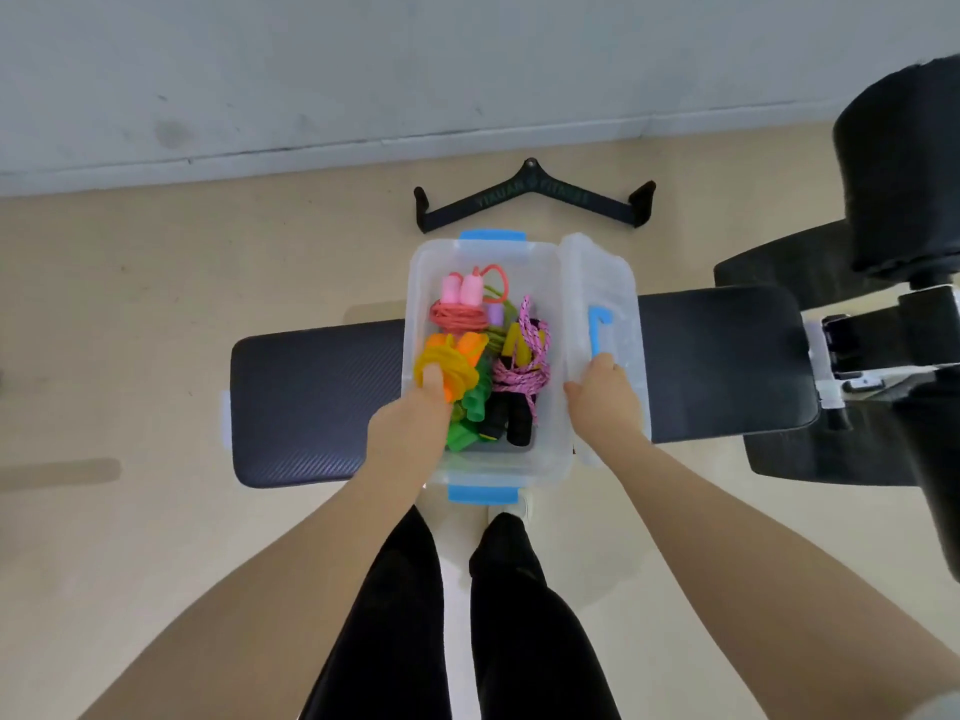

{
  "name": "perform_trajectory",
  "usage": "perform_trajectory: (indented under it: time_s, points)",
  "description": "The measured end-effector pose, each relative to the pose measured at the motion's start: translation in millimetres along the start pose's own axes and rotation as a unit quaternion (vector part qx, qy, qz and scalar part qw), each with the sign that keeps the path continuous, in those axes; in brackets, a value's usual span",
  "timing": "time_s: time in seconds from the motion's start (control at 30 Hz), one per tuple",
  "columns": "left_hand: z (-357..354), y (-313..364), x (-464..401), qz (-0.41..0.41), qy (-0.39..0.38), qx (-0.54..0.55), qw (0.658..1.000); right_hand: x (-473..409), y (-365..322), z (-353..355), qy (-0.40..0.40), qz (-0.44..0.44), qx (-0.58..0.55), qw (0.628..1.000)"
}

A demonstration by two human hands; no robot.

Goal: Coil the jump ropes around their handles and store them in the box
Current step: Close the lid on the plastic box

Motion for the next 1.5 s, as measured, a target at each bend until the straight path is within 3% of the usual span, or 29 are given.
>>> perform_trajectory:
  time_s: [0.13, 0.23, 0.3, 0.37, 0.47, 0.57, 0.63, 0.7, 0.77, 0.8, 0.9, 1.0, 1.1, 1.17, 1.27, 1.37, 1.43, 1.5]
  points:
    - [5, 2, -12, 0.067, 0.049, 0.142, 0.986, -1, 0, 12, 0.009, 0.012, -0.031, 0.999]
    - [5, 7, -10, 0.129, 0.060, 0.276, 0.950, 8, -8, 23, 0.042, 0.052, -0.028, 0.997]
    - [-3, 12, -7, 0.147, 0.078, 0.302, 0.939, 15, -19, 27, 0.047, 0.084, -0.025, 0.995]
    - [-14, 16, -7, 0.150, 0.069, 0.235, 0.958, 23, -33, 28, 0.034, 0.109, -0.013, 0.993]
    - [-33, 20, -2, 0.083, -0.011, 0.075, 0.994, 39, -58, 16, 0.012, 0.154, 0.045, 0.987]
    - [-49, 5, 15, -0.002, -0.069, -0.041, 0.997, 56, -80, -9, -0.008, 0.194, 0.117, 0.974]
    - [-52, -11, 18, -0.041, -0.097, -0.056, 0.993, 63, -90, -30, -0.017, 0.197, 0.129, 0.972]
    - [-49, -26, 16, -0.095, -0.145, 0.080, 0.982, 68, -96, -52, -0.026, 0.189, 0.123, 0.974]
    - [-38, -45, 15, -0.057, -0.181, 0.354, 0.916, 71, -104, -72, -0.035, 0.181, 0.118, 0.976]
    - [-35, -60, 15, -0.018, -0.152, 0.421, 0.894, 73, -107, -81, -0.038, 0.167, 0.110, 0.979]
    - [-30, -97, 12, 0.060, -0.078, 0.372, 0.923, 73, -112, -107, -0.051, 0.124, 0.043, 0.990]
    - [-25, -96, 11, 0.034, -0.156, 0.391, 0.906, 71, -115, -115, -0.046, 0.090, -0.044, 0.994]
    - [-20, -82, 4, -0.034, -0.186, 0.374, 0.908, 69, -108, -110, -0.049, 0.088, -0.009, 0.995]
    - [-19, -76, -7, -0.019, -0.187, 0.362, 0.913, 69, -102, -99, -0.047, 0.127, 0.007, 0.991]
    - [-16, -63, -31, -0.017, -0.157, 0.344, 0.925, 63, -77, -75, 0.132, 0.175, 0.032, 0.975]
    - [-11, -49, -54, 0.041, -0.124, 0.415, 0.900, 54, -43, -52, 0.230, 0.014, -0.024, 0.973]
    - [-10, -42, -65, 0.086, -0.110, 0.456, 0.879, 45, -23, -47, 0.217, -0.100, -0.162, 0.957]
    - [-12, -39, -72, 0.096, -0.093, 0.442, 0.887, 33, -14, -47, 0.163, -0.136, -0.317, 0.925]
Point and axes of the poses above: each hand's wrist, its own x-axis away from the middle knuckle, its own z-axis out of the back of the hand, y = z × x, the point moved 4 cm from there along -x, towards the middle knuckle, and after that the axes turned 12 degrees about -x, right-handed, at the moved point
